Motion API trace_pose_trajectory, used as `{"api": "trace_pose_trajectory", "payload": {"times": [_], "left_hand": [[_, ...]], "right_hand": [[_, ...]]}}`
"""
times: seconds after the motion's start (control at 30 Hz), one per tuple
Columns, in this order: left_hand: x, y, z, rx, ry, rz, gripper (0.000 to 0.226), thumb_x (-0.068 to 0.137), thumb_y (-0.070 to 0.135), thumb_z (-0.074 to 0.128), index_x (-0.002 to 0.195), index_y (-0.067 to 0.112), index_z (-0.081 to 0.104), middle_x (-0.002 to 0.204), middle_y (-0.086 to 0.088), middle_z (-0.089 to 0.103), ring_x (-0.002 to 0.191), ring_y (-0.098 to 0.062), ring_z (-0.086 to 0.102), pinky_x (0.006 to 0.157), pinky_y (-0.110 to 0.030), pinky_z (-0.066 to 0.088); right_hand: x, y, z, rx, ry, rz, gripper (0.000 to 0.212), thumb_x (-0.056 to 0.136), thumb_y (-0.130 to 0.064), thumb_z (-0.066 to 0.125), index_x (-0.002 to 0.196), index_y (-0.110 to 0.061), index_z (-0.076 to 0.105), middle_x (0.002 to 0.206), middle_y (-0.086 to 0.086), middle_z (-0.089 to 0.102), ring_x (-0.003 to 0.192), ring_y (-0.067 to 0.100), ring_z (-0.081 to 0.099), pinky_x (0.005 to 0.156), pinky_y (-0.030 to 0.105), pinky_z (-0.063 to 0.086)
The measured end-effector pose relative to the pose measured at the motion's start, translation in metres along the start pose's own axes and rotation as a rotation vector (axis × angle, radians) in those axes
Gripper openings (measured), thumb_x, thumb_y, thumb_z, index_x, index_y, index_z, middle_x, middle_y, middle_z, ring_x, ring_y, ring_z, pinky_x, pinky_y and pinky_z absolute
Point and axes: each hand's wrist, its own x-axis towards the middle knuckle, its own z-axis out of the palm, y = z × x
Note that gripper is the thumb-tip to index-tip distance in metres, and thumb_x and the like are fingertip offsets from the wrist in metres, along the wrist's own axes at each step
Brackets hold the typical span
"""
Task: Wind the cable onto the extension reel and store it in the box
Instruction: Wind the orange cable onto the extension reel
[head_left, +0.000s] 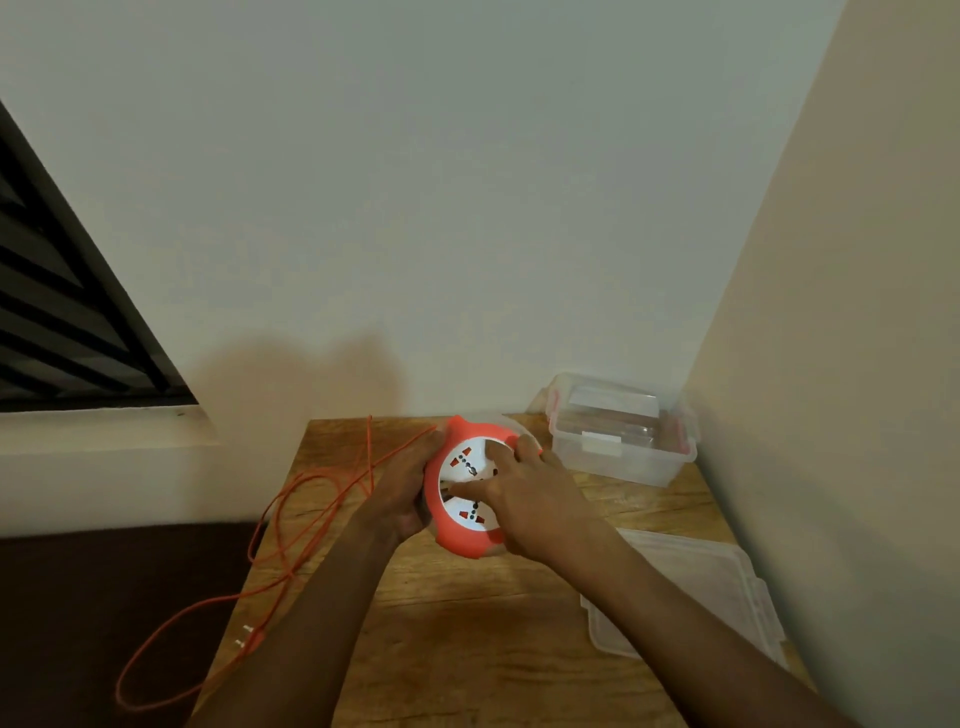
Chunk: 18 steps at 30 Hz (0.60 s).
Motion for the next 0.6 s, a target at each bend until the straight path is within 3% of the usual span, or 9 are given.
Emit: {"api": "trace_pose_trajectory", "payload": {"times": [0.33, 0.5, 0.6], "left_hand": [[-0.002, -0.004, 0.004, -0.034, -0.047, -0.04, 0.064, 0.09, 0.047, 0.064, 0.137, 0.003, 0.06, 0.121, -0.026, 0.068, 0.092, -0.037, 0.073, 0.074, -0.047, 0.064], [0.0, -0.009, 0.007, -0.067, 0.017, 0.059, 0.061, 0.085, 0.047, 0.074, 0.13, 0.006, 0.067, 0.118, -0.021, 0.074, 0.098, -0.034, 0.075, 0.079, -0.045, 0.063], [0.002, -0.011, 0.005, 0.001, 0.056, 0.156, 0.056, 0.091, 0.042, 0.072, 0.134, 0.008, 0.063, 0.126, -0.021, 0.072, 0.109, -0.039, 0.072, 0.09, -0.05, 0.061]], "right_hand": [[0.004, 0.007, 0.001, -0.119, 0.002, -0.087, 0.071, 0.083, -0.046, 0.069, 0.143, -0.043, 0.03, 0.136, 0.014, 0.05, 0.129, 0.038, 0.035, 0.104, 0.051, 0.034], [0.014, 0.011, 0.005, -0.001, 0.034, 0.047, 0.072, 0.081, -0.053, 0.063, 0.144, -0.044, 0.027, 0.138, 0.007, 0.052, 0.129, 0.035, 0.037, 0.105, 0.051, 0.036], [0.019, 0.009, 0.01, 0.081, 0.064, 0.134, 0.071, 0.082, -0.057, 0.057, 0.145, -0.042, 0.028, 0.138, 0.005, 0.054, 0.126, 0.032, 0.045, 0.106, 0.05, 0.037]]}}
